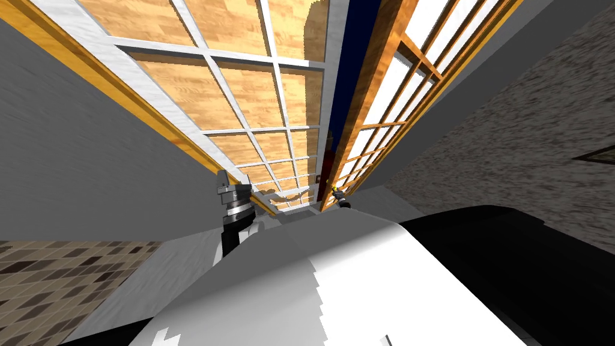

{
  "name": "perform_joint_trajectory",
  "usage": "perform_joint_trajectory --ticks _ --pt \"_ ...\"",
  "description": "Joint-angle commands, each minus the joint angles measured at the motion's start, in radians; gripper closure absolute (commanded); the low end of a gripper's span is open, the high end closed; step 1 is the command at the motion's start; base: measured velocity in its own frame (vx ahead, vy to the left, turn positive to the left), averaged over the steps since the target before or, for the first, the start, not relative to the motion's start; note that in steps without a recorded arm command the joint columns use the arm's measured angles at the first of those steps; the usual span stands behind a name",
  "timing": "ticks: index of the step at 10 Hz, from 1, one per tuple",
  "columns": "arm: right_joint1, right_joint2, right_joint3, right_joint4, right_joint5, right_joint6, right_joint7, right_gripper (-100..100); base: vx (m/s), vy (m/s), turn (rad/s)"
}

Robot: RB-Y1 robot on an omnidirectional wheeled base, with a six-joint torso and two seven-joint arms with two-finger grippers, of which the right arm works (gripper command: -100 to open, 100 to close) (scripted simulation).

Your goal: Pull the door open

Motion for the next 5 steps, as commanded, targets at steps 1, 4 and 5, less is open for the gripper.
perform_joint_trajectory --ticks 1,4,5 --pt "0.023 -0.006 -0.005 -0.017 -0.001 0.028 -0.005 100 -0.028 -0.009 -0.007" --pt "0.048 -0.017 -0.005 -0.013 -0.021 0.029 -0.035 100 -0.081 -0.015 -0.010" --pt "0.048 -0.017 -0.005 -0.013 -0.021 0.029 -0.035 100 -0.036 -0.008 -0.007"
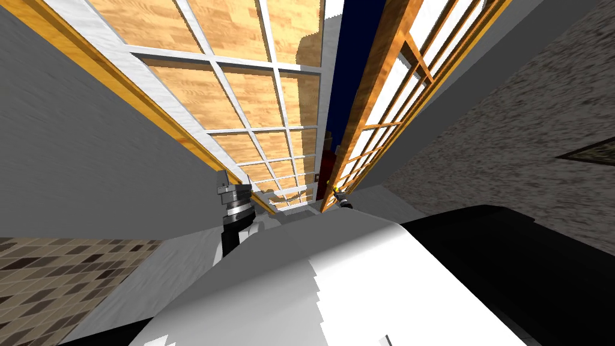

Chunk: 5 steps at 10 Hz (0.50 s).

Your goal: Pull the door open

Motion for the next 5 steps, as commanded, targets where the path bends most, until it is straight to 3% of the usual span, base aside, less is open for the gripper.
perform_joint_trajectory --ticks 1,3,5 --pt "0.032 -0.020 -0.009 0.027 -0.024 0.011 -0.027 100 -0.126 0.003 -0.023" --pt "0.032 -0.020 -0.009 0.027 -0.024 0.011 -0.027 100 -0.112 -0.007 -0.023" --pt "0.032 -0.020 -0.009 0.027 -0.024 0.011 -0.027 100 -0.022 -0.004 -0.020"
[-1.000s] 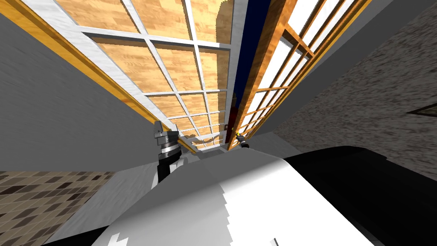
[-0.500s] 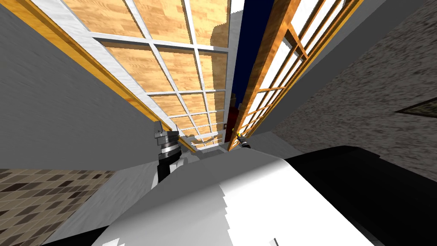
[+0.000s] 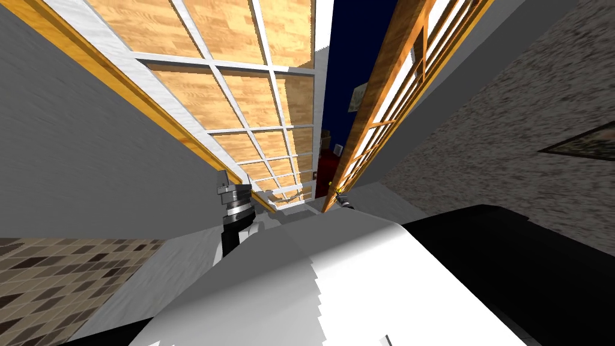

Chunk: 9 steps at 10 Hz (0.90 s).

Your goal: Pull the door open

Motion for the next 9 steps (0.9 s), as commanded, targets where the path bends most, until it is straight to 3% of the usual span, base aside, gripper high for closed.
perform_joint_trajectory --ticks 1,5,6,9 --pt "0.020 -0.016 -0.002 -0.017 -0.023 0.022 -0.036 100 -0.068 -0.012 0.033" --pt "0.047 -0.028 0.005 -0.019 -0.056 0.022 -0.090 100 -0.089 -0.017 0.005" --pt "0.054 -0.028 0.031 -0.052 -0.025 -0.004 -0.075 -100 -0.140 -0.102 0.175" --pt "0.056 -0.035 0.044 -0.057 -0.013 -0.024 -0.073 -100 -0.094 -0.126 0.076"
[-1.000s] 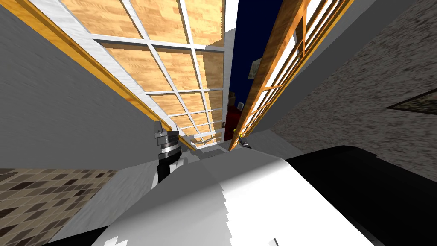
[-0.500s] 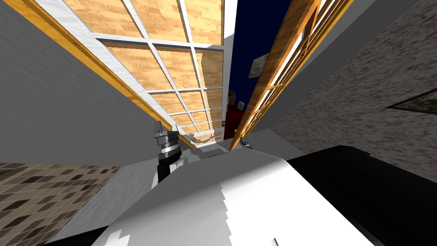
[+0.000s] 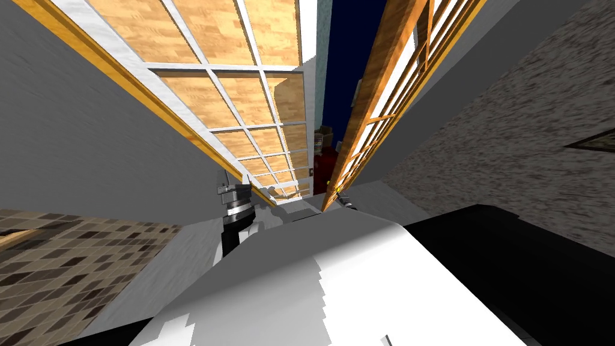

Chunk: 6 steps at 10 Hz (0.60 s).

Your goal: Pull the door open

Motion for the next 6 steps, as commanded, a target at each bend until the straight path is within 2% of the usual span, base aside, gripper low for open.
perform_joint_trajectory --ticks 1,3,6 --pt "0.009 -0.012 0.028 -0.024 0.027 -0.036 0.003 -100 -0.149 -0.112 0.234" --pt "0.011 -0.021 0.044 -0.031 0.043 -0.062 0.005 -100 -0.134 -0.166 0.132" --pt "0.015 -0.035 0.069 -0.042 0.068 -0.102 0.009 -100 -0.119 -0.073 0.096"
